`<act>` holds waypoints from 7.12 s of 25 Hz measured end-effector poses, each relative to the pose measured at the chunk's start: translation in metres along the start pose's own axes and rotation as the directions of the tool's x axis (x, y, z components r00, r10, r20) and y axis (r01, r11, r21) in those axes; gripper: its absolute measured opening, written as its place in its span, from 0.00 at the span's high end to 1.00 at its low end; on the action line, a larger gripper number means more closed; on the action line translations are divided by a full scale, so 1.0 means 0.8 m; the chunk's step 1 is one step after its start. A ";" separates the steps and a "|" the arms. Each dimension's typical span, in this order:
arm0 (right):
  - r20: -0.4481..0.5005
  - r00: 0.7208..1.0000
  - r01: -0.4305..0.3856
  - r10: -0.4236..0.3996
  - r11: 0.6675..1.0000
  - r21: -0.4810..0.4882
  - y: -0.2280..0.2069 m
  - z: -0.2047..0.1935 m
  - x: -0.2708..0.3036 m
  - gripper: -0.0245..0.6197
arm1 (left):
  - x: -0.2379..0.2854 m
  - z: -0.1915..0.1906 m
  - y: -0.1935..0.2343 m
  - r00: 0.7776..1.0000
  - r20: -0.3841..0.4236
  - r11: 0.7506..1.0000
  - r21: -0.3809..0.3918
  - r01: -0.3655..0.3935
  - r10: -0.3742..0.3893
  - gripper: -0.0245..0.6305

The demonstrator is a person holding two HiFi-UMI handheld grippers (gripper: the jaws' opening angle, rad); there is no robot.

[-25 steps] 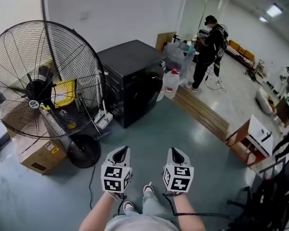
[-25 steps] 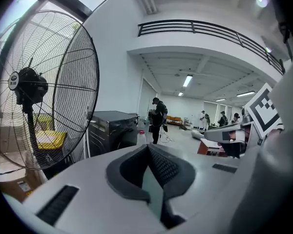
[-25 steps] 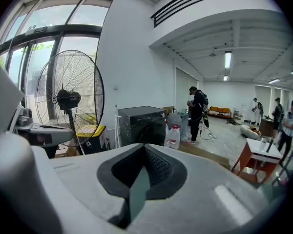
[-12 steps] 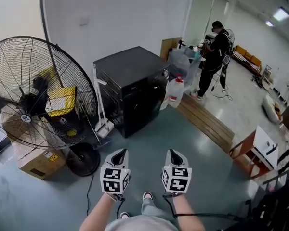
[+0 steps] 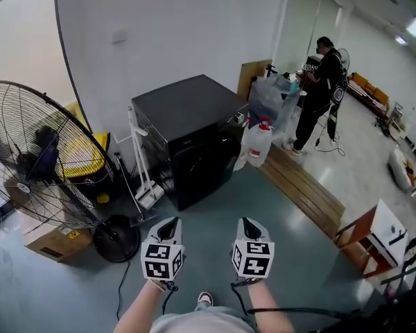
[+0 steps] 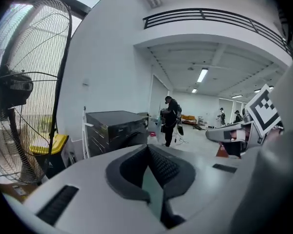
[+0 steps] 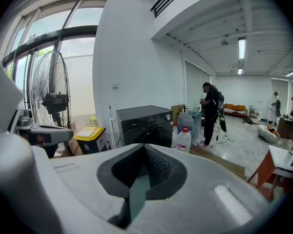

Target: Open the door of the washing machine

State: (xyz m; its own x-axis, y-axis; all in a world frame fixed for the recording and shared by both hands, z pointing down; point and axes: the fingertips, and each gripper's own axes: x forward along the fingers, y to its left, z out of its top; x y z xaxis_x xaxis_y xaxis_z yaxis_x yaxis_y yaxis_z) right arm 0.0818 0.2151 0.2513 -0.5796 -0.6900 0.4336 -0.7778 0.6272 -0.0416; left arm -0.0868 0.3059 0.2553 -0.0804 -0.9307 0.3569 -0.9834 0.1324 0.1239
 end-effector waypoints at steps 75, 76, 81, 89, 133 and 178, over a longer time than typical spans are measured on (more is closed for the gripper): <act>-0.214 0.959 -0.228 0.186 0.954 -0.195 -0.145 0.144 0.486 0.95 | 0.439 0.061 0.173 0.961 -0.130 0.948 -0.175 -0.265 0.245 0.96; -0.223 0.958 -0.226 0.181 0.954 -0.196 -0.148 0.136 0.491 0.95 | 0.441 0.054 0.173 0.960 -0.135 0.947 -0.177 -0.268 0.246 0.96; -0.269 0.946 -0.230 0.180 0.958 -0.170 -0.165 0.079 0.512 0.95 | 0.457 0.004 0.168 0.951 -0.180 0.942 -0.180 -0.284 0.252 0.96; -0.298 0.936 -0.234 0.186 0.963 -0.134 -0.153 0.011 0.570 0.95 | 0.498 -0.072 0.194 0.946 -0.213 0.941 -0.186 -0.284 0.244 0.96; -0.407 0.906 -0.148 0.115 0.988 -0.051 -0.175 -0.177 0.671 0.95 | 0.612 -0.235 0.232 0.974 -0.199 0.969 -0.196 -0.149 0.110 0.77; -0.413 0.907 -0.094 0.079 0.995 -0.017 -0.211 -0.202 0.647 0.95 | 0.661 -0.233 0.222 0.971 -0.224 0.994 0.043 0.099 -0.087 0.80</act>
State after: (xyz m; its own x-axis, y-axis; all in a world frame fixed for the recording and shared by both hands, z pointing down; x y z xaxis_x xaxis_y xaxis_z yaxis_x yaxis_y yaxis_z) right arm -0.0474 -0.1894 0.6284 -0.4867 -0.4271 0.7621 -0.7154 0.6955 -0.0671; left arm -0.2733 -0.0994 0.6389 0.0443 -0.8388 0.5426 -0.9926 0.0246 0.1190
